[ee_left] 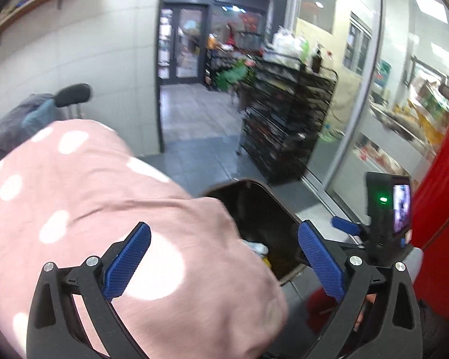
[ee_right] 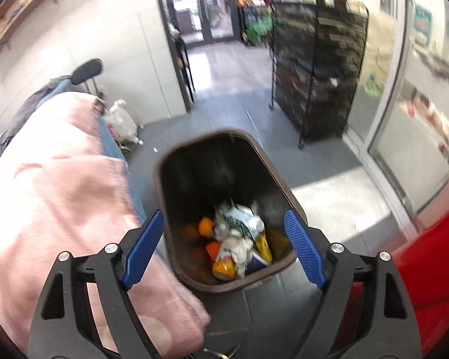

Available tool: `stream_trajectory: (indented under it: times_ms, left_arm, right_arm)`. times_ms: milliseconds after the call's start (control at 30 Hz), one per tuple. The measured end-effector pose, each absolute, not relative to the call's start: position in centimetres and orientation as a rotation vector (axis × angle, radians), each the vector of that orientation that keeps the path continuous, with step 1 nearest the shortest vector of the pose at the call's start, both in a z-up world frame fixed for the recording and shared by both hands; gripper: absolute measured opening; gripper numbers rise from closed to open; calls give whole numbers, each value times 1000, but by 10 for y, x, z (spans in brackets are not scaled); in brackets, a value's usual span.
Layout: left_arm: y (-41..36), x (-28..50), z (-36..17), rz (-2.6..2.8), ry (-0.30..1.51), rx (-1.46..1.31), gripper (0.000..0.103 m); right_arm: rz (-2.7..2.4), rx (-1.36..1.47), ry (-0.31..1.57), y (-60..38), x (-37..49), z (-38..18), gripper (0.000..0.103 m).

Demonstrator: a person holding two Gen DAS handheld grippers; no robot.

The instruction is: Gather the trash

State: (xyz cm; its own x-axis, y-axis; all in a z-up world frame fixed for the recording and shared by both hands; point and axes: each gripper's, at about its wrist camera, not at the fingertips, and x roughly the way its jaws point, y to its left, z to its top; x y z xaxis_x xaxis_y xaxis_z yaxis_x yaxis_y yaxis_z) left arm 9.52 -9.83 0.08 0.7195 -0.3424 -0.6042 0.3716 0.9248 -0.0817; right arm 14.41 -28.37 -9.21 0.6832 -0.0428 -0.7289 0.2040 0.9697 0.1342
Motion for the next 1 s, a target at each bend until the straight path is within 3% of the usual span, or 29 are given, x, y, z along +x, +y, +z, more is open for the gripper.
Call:
stream_trajectory:
  times_ms: [67, 133, 600, 1000]
  left_arm:
    - [-85, 87, 6, -359, 621, 31, 97]
    - [-72, 79, 11, -310, 582, 15, 97]
    - [-13, 45, 12, -77, 497, -60, 97]
    - [5, 25, 4, -16, 493, -79, 97]
  right_arm:
    - [-124, 188, 748, -271, 136, -80, 85]
    - [-113, 166, 687, -259, 126, -67, 95]
    - [18, 52, 368, -189, 63, -26, 97]
    - [67, 26, 330, -172, 46, -18, 97]
